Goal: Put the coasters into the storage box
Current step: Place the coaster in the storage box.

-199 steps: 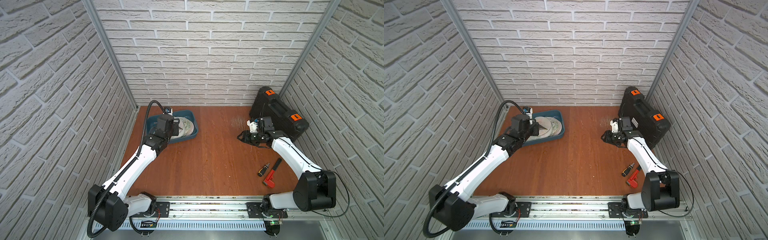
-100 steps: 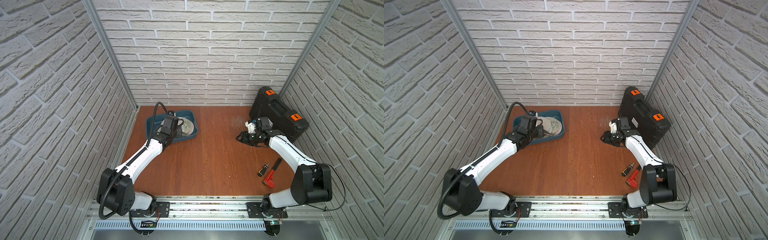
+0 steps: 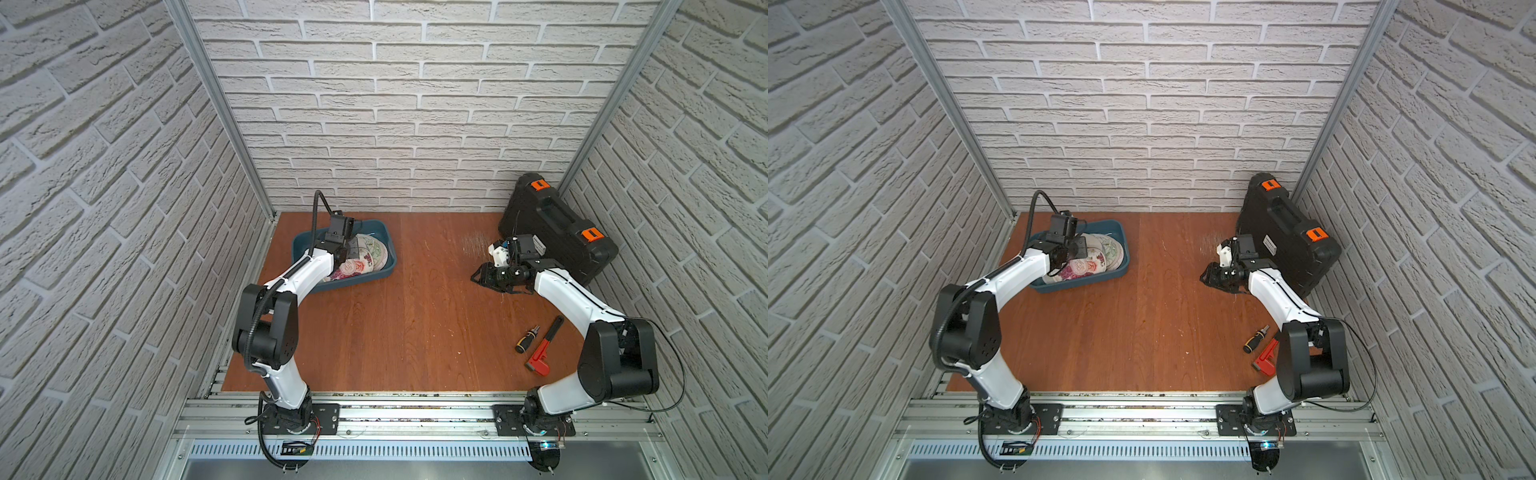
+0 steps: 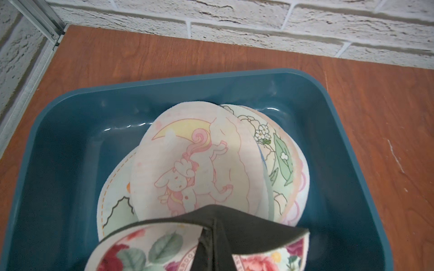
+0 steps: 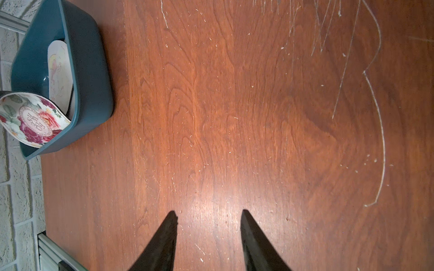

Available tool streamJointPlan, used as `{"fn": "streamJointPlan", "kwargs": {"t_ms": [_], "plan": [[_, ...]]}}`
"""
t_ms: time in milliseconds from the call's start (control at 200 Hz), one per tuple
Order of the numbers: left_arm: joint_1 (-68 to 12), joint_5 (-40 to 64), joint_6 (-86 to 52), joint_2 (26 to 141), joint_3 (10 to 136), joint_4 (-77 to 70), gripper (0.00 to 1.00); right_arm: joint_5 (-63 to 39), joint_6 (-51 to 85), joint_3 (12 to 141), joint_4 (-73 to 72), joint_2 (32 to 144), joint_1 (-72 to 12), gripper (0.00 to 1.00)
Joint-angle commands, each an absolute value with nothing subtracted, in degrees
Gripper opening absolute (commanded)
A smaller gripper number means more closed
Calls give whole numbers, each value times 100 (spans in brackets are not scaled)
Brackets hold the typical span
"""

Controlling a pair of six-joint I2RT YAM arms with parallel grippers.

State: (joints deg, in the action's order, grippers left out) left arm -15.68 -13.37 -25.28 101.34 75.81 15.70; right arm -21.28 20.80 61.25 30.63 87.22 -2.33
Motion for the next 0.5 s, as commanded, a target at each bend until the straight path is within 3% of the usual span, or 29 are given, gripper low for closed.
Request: {"fn": "streamJointPlan", "kwargs": {"t_ms": [0,290,345,495], "plan": [[-1435,-1272,-2455,10507,8007,1380,0,-2175,2101,6100,2900,8728,-248,45],[-1242,-1189,-2424,11525,9153,1883,0,-2106,2063,6082,2935,8701,-247,45],[-1232,-1160,-2439,11671,9299,1988,9,-2094,2057,6073,2944,8701,-252,45],[-1232,-1099,-2488,11732,9292,1949,50,-2046,2030,6065,2984,8675,-249,45]]}}
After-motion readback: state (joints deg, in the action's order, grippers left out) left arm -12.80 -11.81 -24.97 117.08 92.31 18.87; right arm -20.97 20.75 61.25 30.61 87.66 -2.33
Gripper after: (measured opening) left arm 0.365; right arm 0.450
